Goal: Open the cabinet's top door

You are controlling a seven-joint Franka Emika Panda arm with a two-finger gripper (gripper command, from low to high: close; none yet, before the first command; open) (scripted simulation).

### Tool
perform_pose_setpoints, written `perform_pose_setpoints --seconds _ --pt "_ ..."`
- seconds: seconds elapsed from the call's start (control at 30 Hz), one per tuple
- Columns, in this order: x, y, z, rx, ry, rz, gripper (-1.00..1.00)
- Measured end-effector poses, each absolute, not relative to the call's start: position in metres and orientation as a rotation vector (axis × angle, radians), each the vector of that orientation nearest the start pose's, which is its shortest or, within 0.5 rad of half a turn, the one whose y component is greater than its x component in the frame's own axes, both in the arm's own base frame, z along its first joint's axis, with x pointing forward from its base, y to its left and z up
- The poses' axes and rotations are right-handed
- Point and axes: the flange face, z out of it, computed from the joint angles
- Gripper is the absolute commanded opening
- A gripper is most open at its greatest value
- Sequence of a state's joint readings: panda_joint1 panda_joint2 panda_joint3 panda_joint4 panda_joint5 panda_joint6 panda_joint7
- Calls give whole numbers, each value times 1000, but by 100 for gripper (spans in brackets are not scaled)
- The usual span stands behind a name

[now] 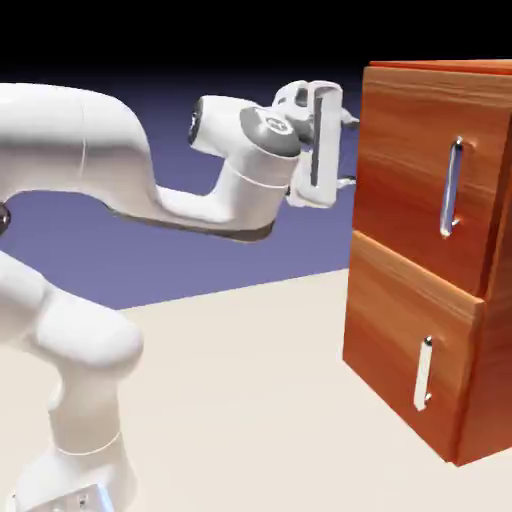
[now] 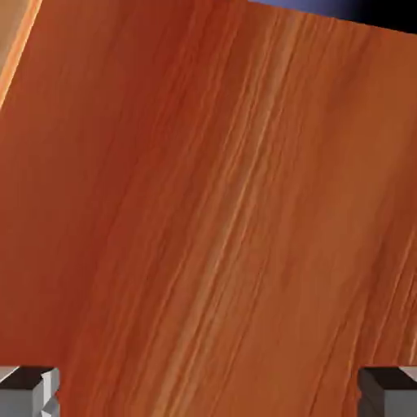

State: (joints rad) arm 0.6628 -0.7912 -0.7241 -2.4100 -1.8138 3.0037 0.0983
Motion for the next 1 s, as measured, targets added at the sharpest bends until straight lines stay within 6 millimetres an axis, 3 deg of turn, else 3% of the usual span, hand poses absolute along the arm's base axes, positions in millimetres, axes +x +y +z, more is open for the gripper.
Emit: perform_pose_setpoints --seconds 0.37,0.87,1.0 --pt "403 -73 588 1115 1391 1087 0" --pt "444 -141 535 576 1503 655 0" --pt "482 -139 535 577 1503 657 0"
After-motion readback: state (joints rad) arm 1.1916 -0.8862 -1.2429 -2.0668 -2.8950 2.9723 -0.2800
